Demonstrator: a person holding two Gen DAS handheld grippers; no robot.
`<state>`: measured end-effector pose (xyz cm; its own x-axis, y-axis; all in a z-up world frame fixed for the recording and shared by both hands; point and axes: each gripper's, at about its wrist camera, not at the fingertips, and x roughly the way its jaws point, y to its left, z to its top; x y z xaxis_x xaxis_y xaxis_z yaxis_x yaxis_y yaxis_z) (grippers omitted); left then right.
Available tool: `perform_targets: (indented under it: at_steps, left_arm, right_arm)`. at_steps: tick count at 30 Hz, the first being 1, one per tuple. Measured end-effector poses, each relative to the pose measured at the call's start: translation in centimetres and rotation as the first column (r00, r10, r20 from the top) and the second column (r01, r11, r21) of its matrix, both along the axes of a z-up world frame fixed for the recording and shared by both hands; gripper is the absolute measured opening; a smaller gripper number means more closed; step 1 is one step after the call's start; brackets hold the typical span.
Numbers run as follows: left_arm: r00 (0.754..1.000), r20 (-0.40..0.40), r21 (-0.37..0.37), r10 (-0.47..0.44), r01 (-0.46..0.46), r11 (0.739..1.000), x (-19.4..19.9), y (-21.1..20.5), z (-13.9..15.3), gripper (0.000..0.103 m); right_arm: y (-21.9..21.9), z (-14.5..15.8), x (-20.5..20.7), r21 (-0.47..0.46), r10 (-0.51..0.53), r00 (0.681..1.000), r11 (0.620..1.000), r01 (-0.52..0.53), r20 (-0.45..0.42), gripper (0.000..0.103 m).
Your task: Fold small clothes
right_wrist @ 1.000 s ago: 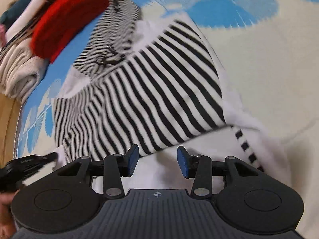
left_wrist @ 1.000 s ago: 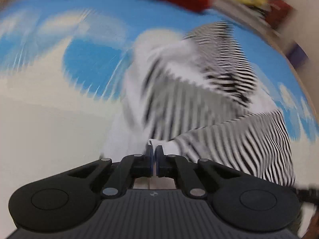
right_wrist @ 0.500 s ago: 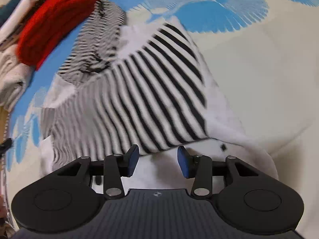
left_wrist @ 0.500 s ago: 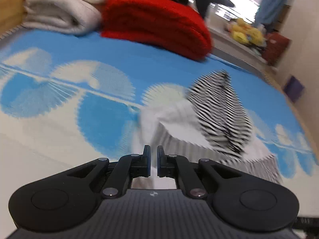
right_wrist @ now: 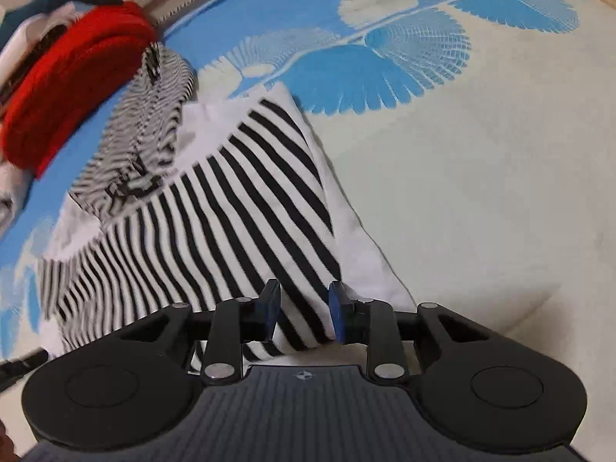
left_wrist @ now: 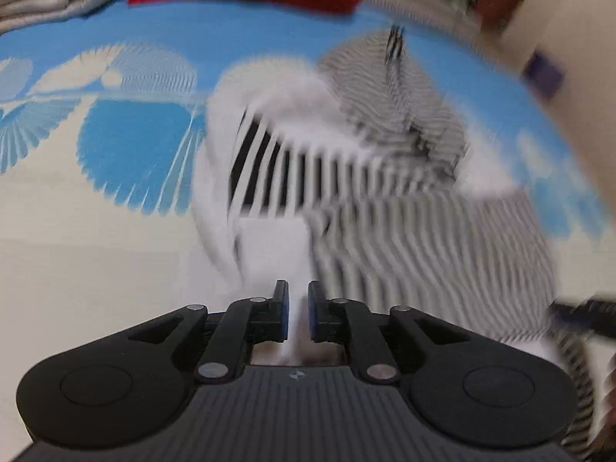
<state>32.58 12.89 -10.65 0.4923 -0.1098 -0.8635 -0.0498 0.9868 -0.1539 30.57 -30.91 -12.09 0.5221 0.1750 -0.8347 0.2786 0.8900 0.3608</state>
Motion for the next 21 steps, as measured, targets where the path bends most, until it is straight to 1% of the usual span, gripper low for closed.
perform_targets:
  at_steps: [1,2,3,4,5,6,7,8,11,12,13,14,15,16,18,19,20,21]
  left_arm:
    - [0.999,-0.043,0.009,-0.002,0.002,1.0,-0.1,0.0,-0.7,0.009]
    - [0.999,-0.035,-0.003,0.002,-0.002,1.0,-0.6,0.1,-0.2,0.01]
    - [0.999,-0.031,-0.017,0.02,-0.02,1.0,-1.0,0.4,1.0,0.01]
    - [0.999,0.001,-0.041,0.034,-0.034,0.999,-1.6,0.7,2.4,0.014]
    - [0.998,0.051,-0.074,0.043,-0.039,0.996,-2.7,1.2,4.2,0.017]
    - [0.995,0.084,-0.104,0.045,-0.036,0.994,-3.8,1.7,5.6,0.025]
    - [0.994,0.102,-0.123,0.048,-0.035,0.992,-5.0,2.1,6.7,0.03]
    - [0.993,0.106,-0.131,0.051,-0.037,0.991,-5.9,2.5,7.6,0.03]
    - [0.997,0.047,-0.11,0.065,-0.059,0.992,-9.0,3.2,9.3,0.03]
    - [0.998,0.023,-0.096,0.065,-0.062,0.993,-10.7,3.4,9.5,0.033]
    - [0.998,0.008,-0.091,0.067,-0.066,0.994,-12.1,3.4,9.6,0.043]
    - [0.998,-0.008,-0.09,0.07,-0.071,0.993,-13.6,3.4,9.3,0.05]
    - [0.997,-0.026,-0.088,0.073,-0.075,0.993,-15.5,3.4,8.7,0.062]
    - [0.996,-0.036,-0.082,0.076,-0.079,0.994,-16.8,3.2,8.0,0.069]
    - [0.993,-0.063,-0.075,0.1,-0.104,0.992,-19.4,3.1,5.6,0.071]
    - [0.99,-0.085,-0.076,0.111,-0.117,0.99,-20.7,3.2,4.8,0.071]
    - [0.986,-0.115,-0.067,0.121,-0.129,0.989,-21.5,3.1,3.7,0.071]
    - [0.982,-0.137,-0.041,0.127,-0.134,0.99,-22.1,3.2,2.9,0.071]
  right_arm:
    - [-0.3,-0.1,-0.1,0.016,-0.002,1.0,1.0,0.002,-0.006,0.029]
    - [-0.4,0.5,-0.5,0.024,-0.007,1.0,1.0,0.007,-0.01,0.029]
    - [-0.7,1.2,-0.9,0.026,-0.009,1.0,1.0,0.01,-0.015,0.03]
    - [-0.9,2.3,-1.5,0.031,-0.009,1.0,0.999,0.009,-0.003,0.035]
    - [-1.2,3.7,-2.6,0.038,-0.004,1.0,0.999,0.003,0.023,0.038]
    - [-1.5,5.0,-3.7,0.039,0.008,0.999,0.999,-0.01,0.045,0.041]
    - [-1.9,6.3,-4.6,0.038,0.024,0.998,0.999,-0.026,0.06,0.044]
    - [-2.5,7.7,-5.7,0.035,0.035,0.997,0.999,-0.038,0.072,0.044]
    - [-4.1,10.4,-9.6,0.008,0.056,0.993,0.998,-0.058,0.108,0.05]
    - [-4.5,10.7,-10.9,0.003,0.067,0.992,0.998,-0.068,0.106,0.051]
    - [-4.8,10.7,-12.2,0.005,0.078,0.991,0.997,-0.079,0.104,0.051]
    - [-5.2,10.3,-13.4,0.01,0.083,0.991,0.996,-0.085,0.101,0.051]
    - [-5.4,9.7,-14.5,0.012,0.082,0.993,0.996,-0.083,0.091,0.051]
    - [-5.6,8.9,-15.6,0.012,0.072,0.995,0.997,-0.073,0.073,0.051]
    - [-5.8,6.7,-17.4,0.012,0.054,0.998,0.998,-0.054,0.031,0.051]
    - [-5.9,5.5,-18.0,0.018,0.046,0.999,0.999,-0.046,-0.011,0.051]
    - [-6.1,4.4,-18.4,0.042,0.034,0.998,0.999,-0.032,-0.061,0.051]
    - [-6.2,3.6,-18.6,0.076,0.028,0.996,0.997,-0.022,-0.085,0.051]
